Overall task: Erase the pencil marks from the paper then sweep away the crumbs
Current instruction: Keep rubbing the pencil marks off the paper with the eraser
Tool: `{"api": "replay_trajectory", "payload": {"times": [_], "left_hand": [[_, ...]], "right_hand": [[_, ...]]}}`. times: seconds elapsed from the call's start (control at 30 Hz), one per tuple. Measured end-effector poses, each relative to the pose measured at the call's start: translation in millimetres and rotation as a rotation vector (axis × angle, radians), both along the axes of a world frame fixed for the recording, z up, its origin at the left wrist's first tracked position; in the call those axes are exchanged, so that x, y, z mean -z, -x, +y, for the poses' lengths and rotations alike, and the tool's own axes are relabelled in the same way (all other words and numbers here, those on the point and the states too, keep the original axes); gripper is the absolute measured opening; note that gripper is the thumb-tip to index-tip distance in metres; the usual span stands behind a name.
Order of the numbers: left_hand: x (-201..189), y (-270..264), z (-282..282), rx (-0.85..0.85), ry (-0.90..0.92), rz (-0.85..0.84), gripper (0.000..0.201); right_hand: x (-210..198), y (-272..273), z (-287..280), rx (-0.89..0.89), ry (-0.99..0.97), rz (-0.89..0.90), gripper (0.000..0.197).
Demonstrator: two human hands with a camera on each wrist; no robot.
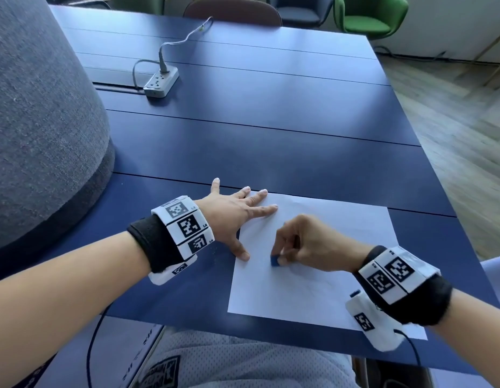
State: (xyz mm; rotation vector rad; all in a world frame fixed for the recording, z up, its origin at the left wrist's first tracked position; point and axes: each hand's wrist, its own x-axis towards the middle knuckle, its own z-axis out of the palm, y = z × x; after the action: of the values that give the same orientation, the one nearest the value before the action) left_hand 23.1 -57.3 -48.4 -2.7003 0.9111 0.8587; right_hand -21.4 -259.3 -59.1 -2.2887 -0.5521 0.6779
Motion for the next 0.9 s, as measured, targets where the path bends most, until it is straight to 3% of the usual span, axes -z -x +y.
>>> {"api": "replay_trajectory", "payload": {"times": [0.1, 0.23, 0.4, 0.53, 0.67, 0.8, 0.9], "left_hand": [[0, 0, 0, 0.004, -0.003, -0.005, 0.116], [1, 0, 0, -0.001, -0.007, -0.010, 0.116], [0, 0, 1, -0.001, -0.007, -0.004, 0.116], [-1, 0, 0, -0.001, -0.016, -0.005, 0.116], [0, 0, -1, -0.001, -0.014, -0.001, 0.116], [-1, 0, 0, 0.000, -0.012, -0.002, 0.116], [-1, 1, 0, -0.008, -0.002, 0.002, 0.117]], "right_hand": [[-4, 8, 1, -0.169, 0.052, 0.084, 0.015], [1, 4, 2, -0.027, -0.034, -0.038, 0.016], [-10, 19, 0, -0.242, 0.089, 0.066, 0.016], [-6, 10, 4, -0.092, 0.032, -0.073, 0.017], [-12, 23, 0, -0.262, 0.102, 0.050, 0.014], [-9, 14, 7, -0.180, 0.066, -0.053, 0.016], [-9, 16, 4, -0.250, 0.095, 0.048, 0.016]]}}
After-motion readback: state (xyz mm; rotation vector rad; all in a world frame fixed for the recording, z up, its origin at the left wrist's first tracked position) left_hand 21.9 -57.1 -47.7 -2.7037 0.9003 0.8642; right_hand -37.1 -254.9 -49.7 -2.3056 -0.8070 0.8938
